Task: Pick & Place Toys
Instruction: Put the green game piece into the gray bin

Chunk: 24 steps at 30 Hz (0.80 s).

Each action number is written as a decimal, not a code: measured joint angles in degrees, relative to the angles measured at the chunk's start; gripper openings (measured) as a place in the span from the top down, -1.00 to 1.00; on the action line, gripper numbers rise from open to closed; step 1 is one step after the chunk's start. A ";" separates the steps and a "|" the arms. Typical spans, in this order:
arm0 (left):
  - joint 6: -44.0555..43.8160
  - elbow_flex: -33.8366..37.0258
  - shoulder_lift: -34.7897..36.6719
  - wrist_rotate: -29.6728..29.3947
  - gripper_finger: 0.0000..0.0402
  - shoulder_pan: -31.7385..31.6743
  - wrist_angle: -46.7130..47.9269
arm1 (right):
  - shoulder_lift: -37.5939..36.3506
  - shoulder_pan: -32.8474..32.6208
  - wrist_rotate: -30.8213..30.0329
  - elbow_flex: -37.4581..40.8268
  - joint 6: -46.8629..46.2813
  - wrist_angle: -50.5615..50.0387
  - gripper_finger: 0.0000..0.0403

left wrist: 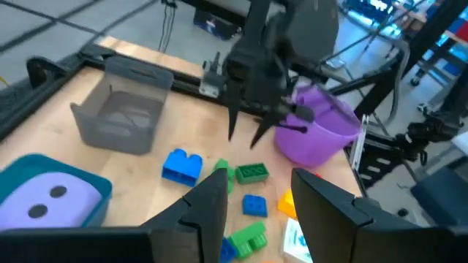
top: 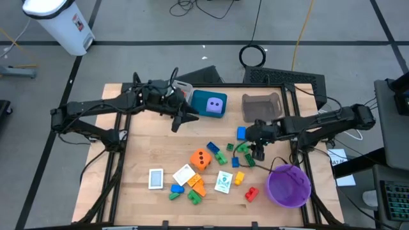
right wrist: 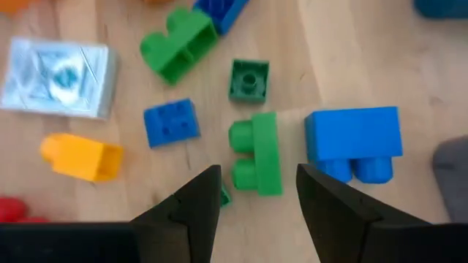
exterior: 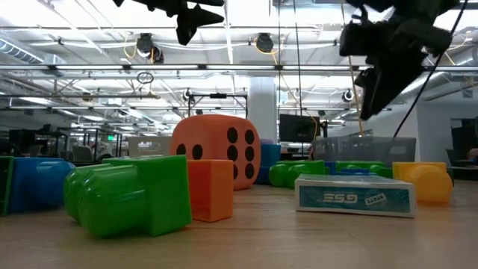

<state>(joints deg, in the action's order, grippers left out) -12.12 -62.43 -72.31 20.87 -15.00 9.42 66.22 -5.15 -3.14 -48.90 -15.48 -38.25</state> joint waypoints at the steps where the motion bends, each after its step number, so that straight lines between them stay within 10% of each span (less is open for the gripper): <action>1: 0.00 0.00 0.00 0.00 0.20 -0.21 -0.38 | 1.12 -0.06 -0.01 0.00 0.36 0.21 0.15; 24: -0.70 0.00 0.00 -0.03 0.20 -0.51 -0.16 | 20.78 1.42 -1.34 -0.09 3.96 8.33 0.15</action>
<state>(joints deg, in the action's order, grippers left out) -12.82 -62.43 -72.31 20.84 -15.51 9.26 87.00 -3.73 -4.48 -49.00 -11.53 -29.92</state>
